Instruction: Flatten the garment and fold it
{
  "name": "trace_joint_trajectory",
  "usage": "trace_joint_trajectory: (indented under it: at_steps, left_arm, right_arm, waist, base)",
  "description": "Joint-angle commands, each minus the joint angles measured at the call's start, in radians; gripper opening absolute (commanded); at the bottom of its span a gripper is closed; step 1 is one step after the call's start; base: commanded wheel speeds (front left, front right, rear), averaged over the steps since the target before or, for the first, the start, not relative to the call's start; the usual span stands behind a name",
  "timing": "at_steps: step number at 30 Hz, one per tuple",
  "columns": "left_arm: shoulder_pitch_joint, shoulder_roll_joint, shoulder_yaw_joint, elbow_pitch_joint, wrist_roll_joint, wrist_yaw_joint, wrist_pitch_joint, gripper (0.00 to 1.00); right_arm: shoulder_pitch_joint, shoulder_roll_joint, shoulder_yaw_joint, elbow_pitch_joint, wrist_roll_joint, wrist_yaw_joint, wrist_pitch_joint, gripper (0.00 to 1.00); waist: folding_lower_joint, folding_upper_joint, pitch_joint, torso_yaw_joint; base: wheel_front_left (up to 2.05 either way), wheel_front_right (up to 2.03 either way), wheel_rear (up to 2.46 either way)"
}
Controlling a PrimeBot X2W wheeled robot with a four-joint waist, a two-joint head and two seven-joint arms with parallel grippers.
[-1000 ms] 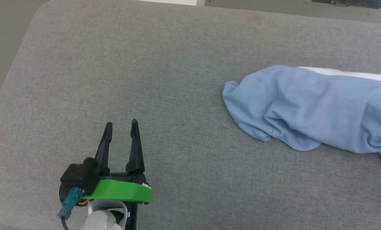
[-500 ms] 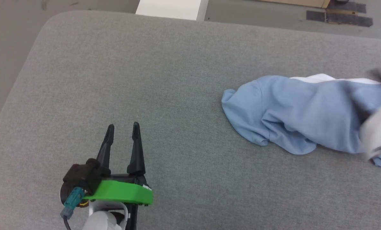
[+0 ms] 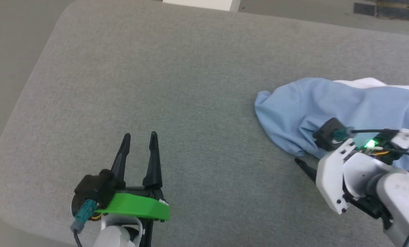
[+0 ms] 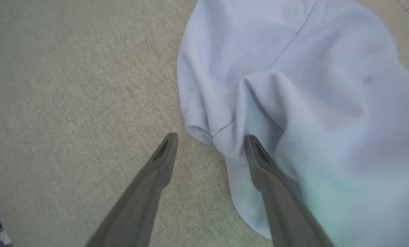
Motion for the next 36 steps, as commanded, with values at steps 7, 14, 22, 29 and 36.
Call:
trace_joint_trajectory:
  at_steps: [7, 14, 22, 29, 36]
  left_arm:
    - [-0.028, -0.004, -0.008, -0.003, -0.016, 0.014, -0.005, 1.0]
    - [-0.01, -0.004, 0.012, 0.004, -0.015, 0.017, -0.005, 1.0]
    - [0.009, -0.004, 0.027, 0.006, -0.005, 0.007, -0.005, 1.0]
    - [0.012, -0.004, 0.022, 0.007, -0.007, 0.004, -0.005, 1.0]
    - [0.007, -0.004, 0.018, 0.011, -0.011, 0.012, -0.005, 1.0]
  right_arm:
    - [-0.132, -0.033, 0.109, 0.127, -0.031, -0.002, -0.068, 0.0]
    - [-0.209, 0.067, 0.054, 0.094, 0.007, -0.002, -0.188, 0.0]
    - [-0.205, 0.189, 0.132, -0.063, 0.13, -0.002, -0.214, 0.0]
    - [-0.089, 0.173, 0.242, -0.018, 0.157, -0.002, -0.189, 1.0]
    - [-0.079, 0.161, 0.105, -0.017, 0.138, -0.002, -0.266, 1.0]
  waist:
    - [0.0, 0.0, 0.028, 0.031]
    - [0.0, 0.0, -0.032, 0.006]
    - [0.0, 0.0, -0.07, -0.012]
    - [0.0, 0.0, -0.052, -0.012]
    - [0.0, 0.0, -0.048, -0.022]
  base:
    - [0.0, 0.0, 0.0]
    - [0.0, 0.0, 0.0]
    - [0.0, 0.0, 0.0]
    - [0.0, 0.0, 0.0]
    - [0.0, 0.0, 0.0]
